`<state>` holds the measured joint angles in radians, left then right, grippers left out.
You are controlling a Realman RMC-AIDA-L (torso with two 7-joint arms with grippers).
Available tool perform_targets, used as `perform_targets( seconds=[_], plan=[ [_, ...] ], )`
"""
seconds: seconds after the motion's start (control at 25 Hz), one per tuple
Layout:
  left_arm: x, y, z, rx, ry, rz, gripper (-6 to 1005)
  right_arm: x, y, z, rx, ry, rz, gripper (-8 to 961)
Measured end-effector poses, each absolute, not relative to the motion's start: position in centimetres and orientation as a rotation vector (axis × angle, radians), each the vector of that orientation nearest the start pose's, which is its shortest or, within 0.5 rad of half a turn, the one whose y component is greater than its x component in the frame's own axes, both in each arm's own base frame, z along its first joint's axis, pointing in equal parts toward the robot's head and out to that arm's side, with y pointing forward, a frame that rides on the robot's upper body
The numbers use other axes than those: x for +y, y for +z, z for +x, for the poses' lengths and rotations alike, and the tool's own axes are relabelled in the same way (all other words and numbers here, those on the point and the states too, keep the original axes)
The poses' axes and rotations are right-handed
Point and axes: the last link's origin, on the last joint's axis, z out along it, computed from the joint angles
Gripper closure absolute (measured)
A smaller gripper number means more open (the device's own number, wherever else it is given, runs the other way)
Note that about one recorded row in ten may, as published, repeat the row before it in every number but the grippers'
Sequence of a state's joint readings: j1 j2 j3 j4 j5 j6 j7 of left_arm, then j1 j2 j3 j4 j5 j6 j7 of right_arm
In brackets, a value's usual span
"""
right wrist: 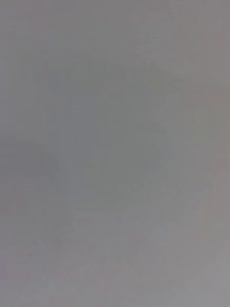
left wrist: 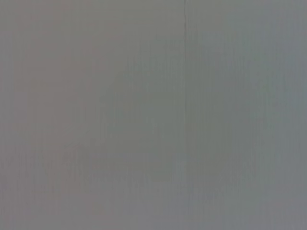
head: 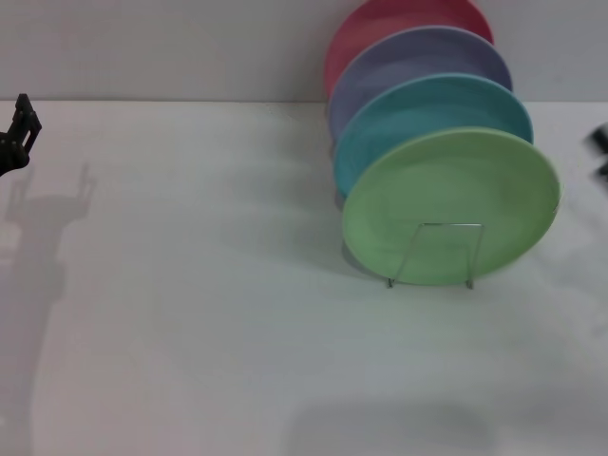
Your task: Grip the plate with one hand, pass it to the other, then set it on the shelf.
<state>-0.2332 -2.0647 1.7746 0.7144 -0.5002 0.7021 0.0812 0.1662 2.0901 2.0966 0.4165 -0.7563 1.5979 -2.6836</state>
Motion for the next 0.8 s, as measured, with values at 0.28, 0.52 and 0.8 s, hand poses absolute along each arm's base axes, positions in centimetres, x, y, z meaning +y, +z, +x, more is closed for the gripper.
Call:
perform_targets(
  seconds=[0.28,0.52,0.8],
  plan=[
    [34.7,2.4,-32.1,-0.543,-0.591,-1.443,231,23.7,9.4,35.5,0.280,0.985,-1.253,174],
    [33.6,2.7,-32.7,-0.431,-0.604,-1.415,231,24.2,9.3,37.6,0.414,0.913,-1.183,143],
    [32.9,2.5,-33.3,-0.404,-0.587,-1.424,231,24.8,8.4,37.9,0.449,0.879,-1.193,127]
  ],
)
